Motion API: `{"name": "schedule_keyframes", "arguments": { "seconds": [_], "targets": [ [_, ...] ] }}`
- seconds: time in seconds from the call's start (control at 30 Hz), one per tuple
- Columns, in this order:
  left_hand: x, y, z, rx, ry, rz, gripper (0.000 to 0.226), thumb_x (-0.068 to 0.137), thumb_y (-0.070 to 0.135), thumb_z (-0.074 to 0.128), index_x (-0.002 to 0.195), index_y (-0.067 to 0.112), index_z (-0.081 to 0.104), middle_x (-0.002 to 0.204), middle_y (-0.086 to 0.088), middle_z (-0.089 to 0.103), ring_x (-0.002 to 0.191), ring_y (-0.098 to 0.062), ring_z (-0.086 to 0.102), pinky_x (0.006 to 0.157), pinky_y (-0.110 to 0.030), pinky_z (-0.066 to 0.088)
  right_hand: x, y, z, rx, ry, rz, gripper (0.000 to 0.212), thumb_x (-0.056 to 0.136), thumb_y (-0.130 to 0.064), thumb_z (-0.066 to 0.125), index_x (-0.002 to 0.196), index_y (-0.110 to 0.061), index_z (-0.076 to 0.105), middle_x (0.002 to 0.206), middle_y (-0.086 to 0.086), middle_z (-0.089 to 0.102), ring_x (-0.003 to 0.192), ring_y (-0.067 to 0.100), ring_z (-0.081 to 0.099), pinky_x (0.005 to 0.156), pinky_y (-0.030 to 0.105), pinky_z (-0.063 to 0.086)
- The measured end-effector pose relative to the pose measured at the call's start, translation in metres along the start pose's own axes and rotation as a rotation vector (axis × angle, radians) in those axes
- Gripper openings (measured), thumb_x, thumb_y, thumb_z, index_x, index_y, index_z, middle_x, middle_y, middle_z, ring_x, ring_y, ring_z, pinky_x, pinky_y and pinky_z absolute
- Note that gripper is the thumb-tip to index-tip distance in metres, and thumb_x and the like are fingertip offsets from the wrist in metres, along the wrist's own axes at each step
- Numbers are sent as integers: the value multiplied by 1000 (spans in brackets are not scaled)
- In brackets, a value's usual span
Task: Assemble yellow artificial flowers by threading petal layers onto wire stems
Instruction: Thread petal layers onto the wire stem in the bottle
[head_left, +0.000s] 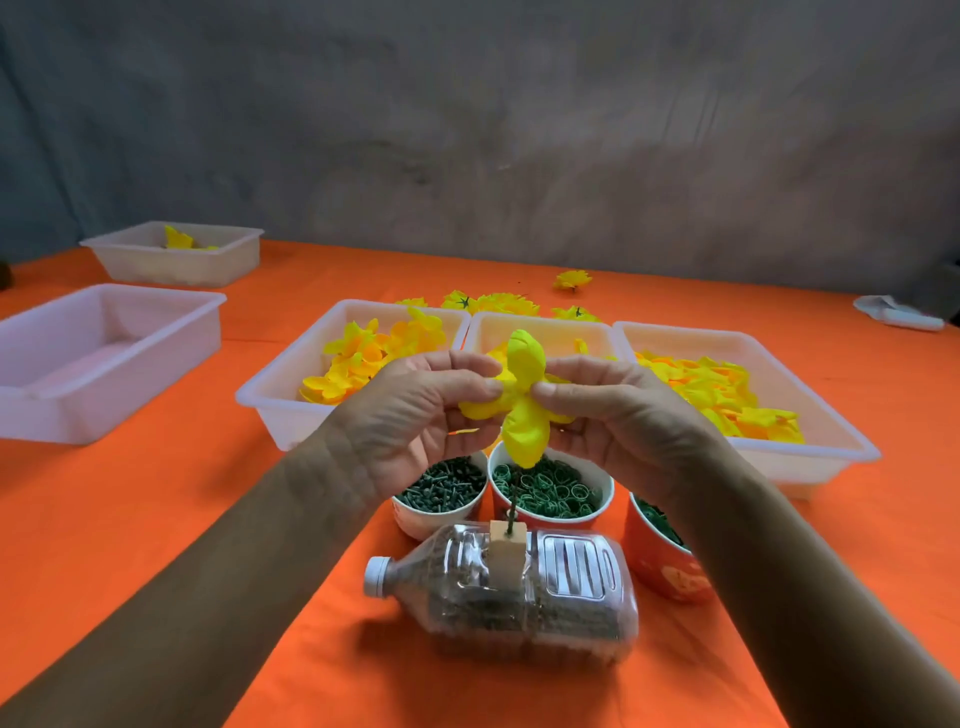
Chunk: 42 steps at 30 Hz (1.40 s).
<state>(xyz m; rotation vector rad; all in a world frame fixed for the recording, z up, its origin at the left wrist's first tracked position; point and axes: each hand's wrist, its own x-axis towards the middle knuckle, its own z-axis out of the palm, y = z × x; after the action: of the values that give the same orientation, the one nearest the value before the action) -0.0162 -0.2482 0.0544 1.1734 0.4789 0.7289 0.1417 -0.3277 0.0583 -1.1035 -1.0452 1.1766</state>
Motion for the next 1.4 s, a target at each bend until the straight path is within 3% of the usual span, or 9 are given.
{"name": "schedule_keyframes", "arguments": {
  "seconds": [0.2, 0.33, 0.47, 0.63, 0.77, 0.87, 1.0, 1.23, 1.4],
  "targets": [
    [-6, 2, 0, 83, -25, -35, 15, 77, 2, 60, 78, 16, 64, 69, -3, 67, 58, -14, 64, 62, -30, 56, -7, -2, 1, 25, -22, 96, 24, 52, -16, 74, 75, -18, 77, 82, 5, 70, 72, 16, 64, 72, 29, 50],
    [-12, 8, 5, 207, -44, 18, 23, 53, 27, 75, 71, 18, 65, 67, 0, 69, 57, -13, 65, 53, -23, 55, -8, -9, 6, -21, 25, 108, 30, 50, -14, 72, 80, -12, 72, 69, 3, 68, 56, 10, 63, 57, 22, 52],
    [-10, 14, 8, 250, -27, -16, 12, 58, 23, 73, 63, 16, 66, 61, 0, 66, 52, -13, 62, 54, -23, 53, -5, -19, 11, -42, 83, 126, 35, 48, -13, 71, 83, -13, 69, 68, 4, 65, 51, 10, 59, 48, 18, 48],
    [-11, 11, 8, 191, 20, -185, 7, 81, 14, 64, 74, 15, 61, 54, 2, 63, 46, -11, 61, 48, -21, 53, -7, -20, 10, -7, 67, 243, 32, 52, -18, 68, 84, -16, 65, 66, 0, 68, 52, 10, 60, 50, 16, 48],
    [-19, 0, 7, 171, -14, -264, 15, 70, 18, 67, 83, 13, 61, 56, 0, 65, 47, -10, 61, 45, -20, 49, -13, -14, 8, -44, 33, 248, 33, 57, -12, 68, 90, -10, 66, 70, 5, 71, 53, 14, 67, 48, 21, 53],
    [-22, 0, 8, 203, -19, -221, 33, 53, 28, 72, 81, 15, 63, 59, 0, 66, 48, -9, 61, 45, -20, 49, -14, -16, 9, -108, -1, 223, 29, 63, -5, 70, 92, -10, 66, 69, 6, 71, 54, 16, 67, 46, 20, 51],
    [-20, 8, 12, 195, 25, -159, 16, 59, 22, 73, 71, 16, 63, 54, 0, 62, 45, -10, 58, 44, -21, 49, -11, -23, 12, -151, 37, 182, 20, 74, 1, 68, 91, -10, 67, 67, 5, 70, 54, 14, 65, 48, 20, 51],
    [-18, 8, 19, 129, 184, -78, 17, 82, 13, 67, 69, 17, 58, 50, 3, 61, 43, -12, 58, 44, -19, 49, -15, -25, 16, -108, 58, 158, 42, 53, -26, 75, 92, -13, 68, 71, 3, 69, 55, 10, 63, 51, 20, 50],
    [-22, 1, 23, 128, 207, -89, 6, 83, 12, 64, 78, 13, 60, 50, 2, 60, 41, -12, 57, 42, -20, 47, -18, -19, 17, -96, 136, 118, 34, 67, -4, 73, 99, -10, 65, 71, 4, 72, 59, 13, 68, 64, 28, 56]
  ]
}}
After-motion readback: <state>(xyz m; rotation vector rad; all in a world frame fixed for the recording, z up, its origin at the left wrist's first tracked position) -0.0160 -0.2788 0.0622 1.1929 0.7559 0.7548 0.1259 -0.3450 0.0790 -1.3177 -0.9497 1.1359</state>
